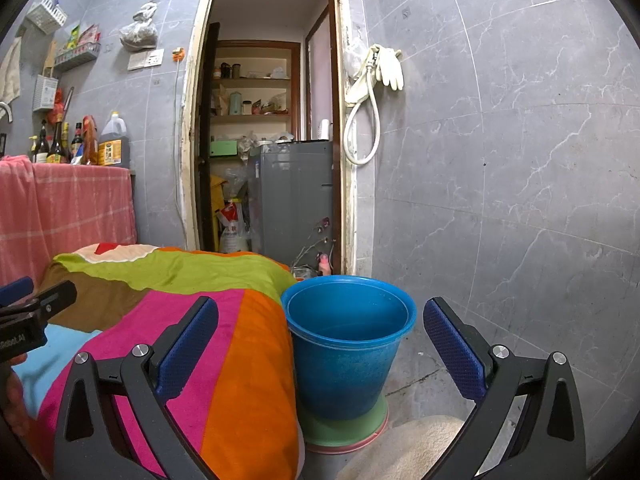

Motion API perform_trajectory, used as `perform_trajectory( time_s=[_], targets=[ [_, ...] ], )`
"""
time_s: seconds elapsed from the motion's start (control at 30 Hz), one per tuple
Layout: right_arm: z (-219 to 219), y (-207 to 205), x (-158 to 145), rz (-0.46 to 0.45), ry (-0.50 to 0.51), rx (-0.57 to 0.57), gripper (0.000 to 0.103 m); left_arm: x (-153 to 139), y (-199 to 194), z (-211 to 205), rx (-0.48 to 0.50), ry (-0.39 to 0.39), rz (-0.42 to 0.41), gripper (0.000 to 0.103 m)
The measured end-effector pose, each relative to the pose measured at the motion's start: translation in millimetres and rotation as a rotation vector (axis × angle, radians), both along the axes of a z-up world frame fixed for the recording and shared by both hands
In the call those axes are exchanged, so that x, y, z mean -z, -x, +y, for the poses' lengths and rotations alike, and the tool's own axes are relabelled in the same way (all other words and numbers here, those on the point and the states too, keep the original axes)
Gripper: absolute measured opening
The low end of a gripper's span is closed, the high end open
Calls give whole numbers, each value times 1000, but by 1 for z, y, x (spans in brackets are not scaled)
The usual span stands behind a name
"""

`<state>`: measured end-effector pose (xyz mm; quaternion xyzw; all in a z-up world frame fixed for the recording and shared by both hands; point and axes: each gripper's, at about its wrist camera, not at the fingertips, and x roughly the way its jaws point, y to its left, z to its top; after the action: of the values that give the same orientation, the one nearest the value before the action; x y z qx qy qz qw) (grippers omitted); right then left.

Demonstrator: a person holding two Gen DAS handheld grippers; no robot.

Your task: Collect trash

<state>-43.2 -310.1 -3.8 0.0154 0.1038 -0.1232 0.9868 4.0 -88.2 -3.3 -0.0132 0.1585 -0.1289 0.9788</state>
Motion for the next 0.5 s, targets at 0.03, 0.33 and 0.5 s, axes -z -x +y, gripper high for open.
perform_trajectory(
  time_s=[0.03, 0.33, 0.5],
  targets=[
    [0, 0, 0, 0, -1, 0, 103, 1, 0, 0, 0, 0, -1, 101],
    [1, 0, 0, 0, -1, 1, 103, 0, 0, 2, 1, 0, -1, 101],
    [1, 0, 0, 0, -1, 1, 103, 1, -1, 3, 2, -1, -1, 101]
  ],
)
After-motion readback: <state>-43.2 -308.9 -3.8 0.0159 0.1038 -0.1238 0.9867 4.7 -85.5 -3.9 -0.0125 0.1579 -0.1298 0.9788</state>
